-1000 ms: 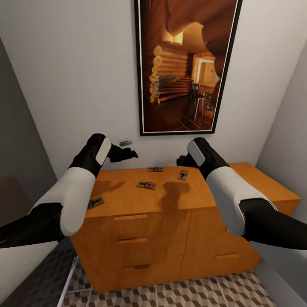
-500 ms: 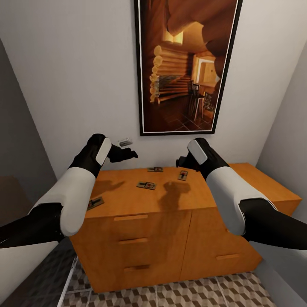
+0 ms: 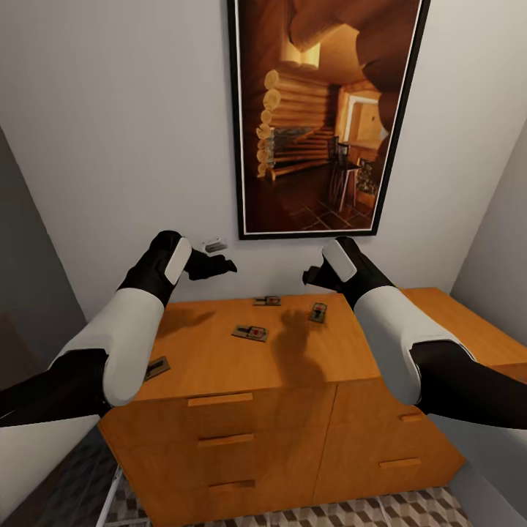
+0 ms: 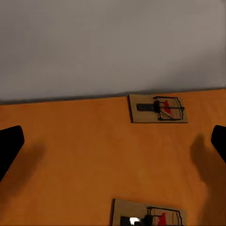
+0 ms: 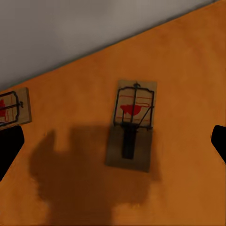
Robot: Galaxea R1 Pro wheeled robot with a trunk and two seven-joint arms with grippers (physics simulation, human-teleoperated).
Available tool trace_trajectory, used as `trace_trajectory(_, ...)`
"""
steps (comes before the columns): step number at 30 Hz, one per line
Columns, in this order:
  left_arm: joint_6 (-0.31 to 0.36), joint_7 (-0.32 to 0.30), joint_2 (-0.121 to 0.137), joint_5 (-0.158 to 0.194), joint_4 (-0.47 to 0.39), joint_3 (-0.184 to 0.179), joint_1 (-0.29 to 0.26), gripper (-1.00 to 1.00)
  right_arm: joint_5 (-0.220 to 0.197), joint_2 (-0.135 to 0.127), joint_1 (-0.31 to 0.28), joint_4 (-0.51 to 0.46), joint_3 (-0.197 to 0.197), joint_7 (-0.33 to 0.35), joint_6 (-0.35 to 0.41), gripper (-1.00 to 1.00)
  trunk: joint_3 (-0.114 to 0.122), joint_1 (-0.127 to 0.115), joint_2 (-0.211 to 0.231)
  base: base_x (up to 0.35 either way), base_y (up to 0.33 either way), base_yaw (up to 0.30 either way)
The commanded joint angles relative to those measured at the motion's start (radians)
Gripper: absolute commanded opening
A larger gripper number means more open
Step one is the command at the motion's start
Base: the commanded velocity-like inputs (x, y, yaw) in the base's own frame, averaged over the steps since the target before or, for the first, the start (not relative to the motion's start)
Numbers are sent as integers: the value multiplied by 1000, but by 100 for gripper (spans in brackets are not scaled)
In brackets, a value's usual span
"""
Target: Take the four mousetraps from the cabinet in the bathroom and place them on the bathroom floor. Make sure all four end up on the same floor surface, and ensure that at least two of them are either under or directly next to the same bathroom sink.
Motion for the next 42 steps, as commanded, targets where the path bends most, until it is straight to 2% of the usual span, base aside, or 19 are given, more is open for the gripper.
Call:
trace_trajectory(1, 5, 0, -1, 1, -1, 6, 0, 100, -10, -1, -1, -1, 3, -10, -3, 100, -1, 0, -1, 123, 0, 0)
trace_trajectory(24, 5, -1, -1, 1, -1, 6, 5, 100, -11, 0, 4, 2, 0, -14, -47, 100, -1, 0, -1, 18, 0, 0)
trace_trajectory(32, 7, -1, -2, 1, -1, 6, 5, 100, -17, 0, 7, 9, 0, -57, -92, 100, -1, 0, -1, 0, 0, 0)
trace_trajectory(36, 7, -1, -2, 2, -1, 5, 6, 100, -47, 0, 8, 19, 0, -77, -109, 100, -1, 0, -1, 0, 0, 0)
trace_trajectory(42, 9, -2, -2, 2, -1, 5, 6, 100, -125, 0, 8, 41, 1, -90, -131, 100, -1, 0, -1, 0, 0, 0)
